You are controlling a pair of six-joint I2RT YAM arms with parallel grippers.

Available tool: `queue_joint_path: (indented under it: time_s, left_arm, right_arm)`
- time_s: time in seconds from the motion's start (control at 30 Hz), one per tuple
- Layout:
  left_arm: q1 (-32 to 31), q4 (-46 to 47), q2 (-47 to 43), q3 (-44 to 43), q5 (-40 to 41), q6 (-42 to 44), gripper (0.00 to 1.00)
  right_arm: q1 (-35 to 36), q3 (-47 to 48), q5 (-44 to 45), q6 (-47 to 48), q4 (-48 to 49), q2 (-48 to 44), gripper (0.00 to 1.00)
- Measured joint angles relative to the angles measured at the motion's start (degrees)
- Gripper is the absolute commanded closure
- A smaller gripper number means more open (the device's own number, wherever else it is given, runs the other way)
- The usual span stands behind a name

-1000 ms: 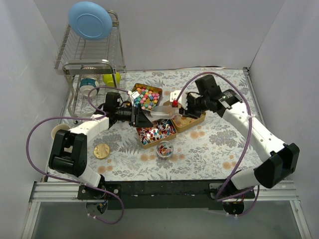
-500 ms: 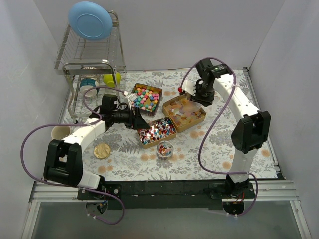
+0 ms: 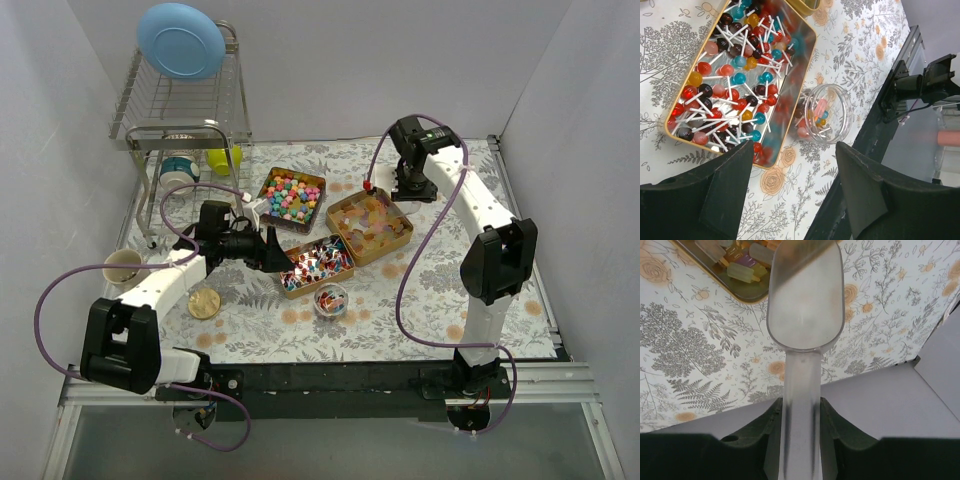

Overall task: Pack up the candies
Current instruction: Scoop the fake candies from the storage box.

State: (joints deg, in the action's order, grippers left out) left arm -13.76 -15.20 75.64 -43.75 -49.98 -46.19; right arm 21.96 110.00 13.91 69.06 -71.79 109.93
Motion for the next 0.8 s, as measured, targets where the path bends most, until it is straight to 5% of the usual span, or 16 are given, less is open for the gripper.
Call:
queue_joint_path:
  time_s: [0.8]
  left_arm:
    - [3.7,-0.7,-5.6,3.9,3.0,-0.2,0.34]
  right_arm:
    - [7.8,-26.2,16.0,10.9,19.9,-9.4,0.99]
